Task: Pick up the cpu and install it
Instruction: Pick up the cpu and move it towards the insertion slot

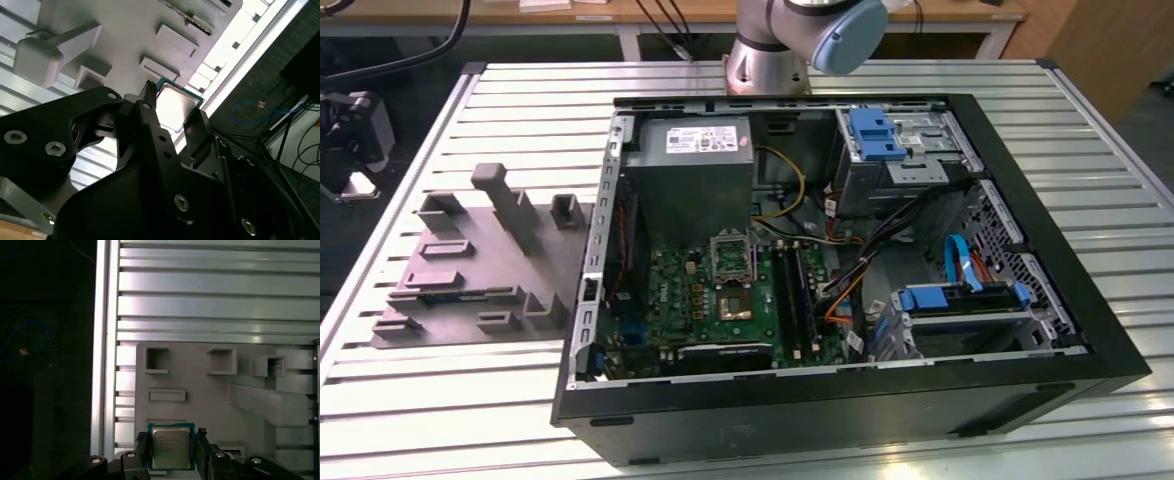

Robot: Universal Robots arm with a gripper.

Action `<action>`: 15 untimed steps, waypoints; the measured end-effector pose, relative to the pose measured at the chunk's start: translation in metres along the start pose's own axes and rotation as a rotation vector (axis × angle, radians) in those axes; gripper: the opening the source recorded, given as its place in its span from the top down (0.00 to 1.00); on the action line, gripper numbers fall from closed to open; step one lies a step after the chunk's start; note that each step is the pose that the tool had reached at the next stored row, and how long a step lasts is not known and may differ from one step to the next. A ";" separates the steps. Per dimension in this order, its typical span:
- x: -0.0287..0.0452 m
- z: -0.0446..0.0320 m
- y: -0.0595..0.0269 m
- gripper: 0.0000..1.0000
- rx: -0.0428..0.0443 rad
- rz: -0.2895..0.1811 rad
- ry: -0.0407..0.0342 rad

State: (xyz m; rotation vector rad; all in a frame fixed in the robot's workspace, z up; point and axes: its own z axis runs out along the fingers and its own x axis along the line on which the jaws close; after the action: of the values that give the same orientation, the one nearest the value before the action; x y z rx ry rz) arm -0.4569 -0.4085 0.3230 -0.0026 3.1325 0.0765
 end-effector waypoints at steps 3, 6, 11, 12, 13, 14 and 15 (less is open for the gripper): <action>0.0000 -0.0027 0.0001 0.53 0.0000 0.000 0.0000; 0.0000 -0.0032 0.0001 0.53 0.0001 0.001 -0.0003; 0.0000 -0.0034 0.0002 0.53 0.0008 0.015 -0.0007; 0.0000 -0.0033 0.0002 0.53 0.0009 0.017 -0.0009; 0.0000 -0.0034 0.0001 0.53 0.0009 0.018 -0.0009; 0.0000 -0.0039 0.0002 0.53 0.0010 0.018 -0.0007; 0.0000 -0.0045 0.0002 0.53 0.0011 0.018 -0.0005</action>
State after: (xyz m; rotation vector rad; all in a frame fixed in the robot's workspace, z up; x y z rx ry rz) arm -0.4569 -0.4085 0.3275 0.0253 3.1323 0.0748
